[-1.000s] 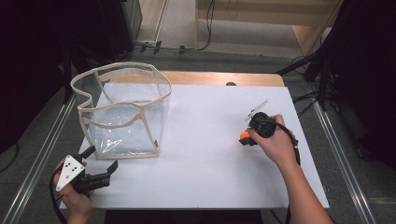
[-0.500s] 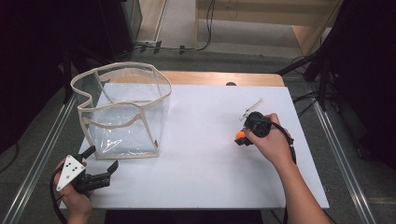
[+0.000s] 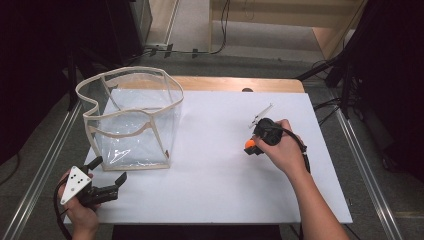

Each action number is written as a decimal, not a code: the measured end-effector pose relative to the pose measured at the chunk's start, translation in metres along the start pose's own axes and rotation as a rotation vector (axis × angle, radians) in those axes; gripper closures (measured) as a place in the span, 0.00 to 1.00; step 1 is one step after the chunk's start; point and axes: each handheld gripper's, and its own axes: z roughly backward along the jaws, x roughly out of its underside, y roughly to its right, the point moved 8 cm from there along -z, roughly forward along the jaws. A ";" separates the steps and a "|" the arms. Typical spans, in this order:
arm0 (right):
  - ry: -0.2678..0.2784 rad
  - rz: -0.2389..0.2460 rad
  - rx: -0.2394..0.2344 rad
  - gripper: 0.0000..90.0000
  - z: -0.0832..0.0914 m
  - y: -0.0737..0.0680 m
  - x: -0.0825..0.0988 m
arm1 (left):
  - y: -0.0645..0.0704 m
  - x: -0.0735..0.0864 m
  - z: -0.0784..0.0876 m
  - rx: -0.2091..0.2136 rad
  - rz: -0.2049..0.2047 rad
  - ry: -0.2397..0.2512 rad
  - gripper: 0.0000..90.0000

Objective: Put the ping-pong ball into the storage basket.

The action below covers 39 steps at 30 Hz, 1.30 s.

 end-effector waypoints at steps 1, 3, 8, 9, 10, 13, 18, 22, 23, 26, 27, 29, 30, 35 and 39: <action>0.003 0.008 -0.001 0.53 0.000 0.000 -0.002 | 0.000 0.000 0.000 0.000 0.000 -0.001 0.05; 0.002 0.011 -0.003 0.53 -0.001 -0.002 -0.005 | 0.000 0.000 0.000 0.001 0.002 -0.001 0.05; 0.004 0.020 -0.008 0.53 0.000 -0.004 -0.011 | 0.000 0.000 0.000 0.002 0.003 0.001 0.05; 0.003 0.023 -0.010 0.53 0.000 -0.005 -0.013 | 0.000 0.000 0.000 0.002 0.003 0.001 0.06; 0.005 0.024 -0.011 0.53 0.000 -0.005 -0.014 | 0.000 0.000 0.000 0.001 0.003 0.000 0.05; 0.005 0.027 -0.014 0.53 0.001 -0.007 -0.017 | 0.000 0.000 0.000 0.001 0.002 0.000 0.05; 0.006 0.039 -0.018 0.53 0.000 -0.008 -0.021 | 0.000 0.000 0.000 0.003 0.004 0.001 0.05; 0.006 0.047 -0.025 0.53 0.000 -0.010 -0.024 | 0.000 0.000 0.000 0.002 0.002 0.000 0.05; 0.005 0.048 -0.025 0.53 -0.001 -0.010 -0.025 | 0.000 0.000 0.000 0.002 0.003 0.002 0.05; -0.001 0.047 -0.021 0.54 -0.001 -0.011 -0.027 | 0.000 0.000 0.000 0.003 0.004 0.002 0.05; -0.002 0.049 -0.016 0.54 -0.001 -0.011 -0.028 | 0.000 0.000 0.000 0.003 0.003 0.001 0.05; 0.004 0.048 -0.019 0.54 -0.002 -0.012 -0.030 | 0.000 0.000 0.000 0.002 0.003 0.001 0.05; 0.005 0.042 -0.022 0.54 -0.002 -0.013 -0.031 | 0.000 0.000 0.000 0.002 0.003 0.001 0.05; 0.008 0.058 -0.029 0.54 -0.004 -0.016 -0.038 | -0.001 0.000 0.000 0.000 0.007 0.005 0.06; 0.001 0.074 -0.038 0.54 -0.006 -0.020 -0.042 | 0.000 0.000 0.000 0.002 0.006 0.004 0.05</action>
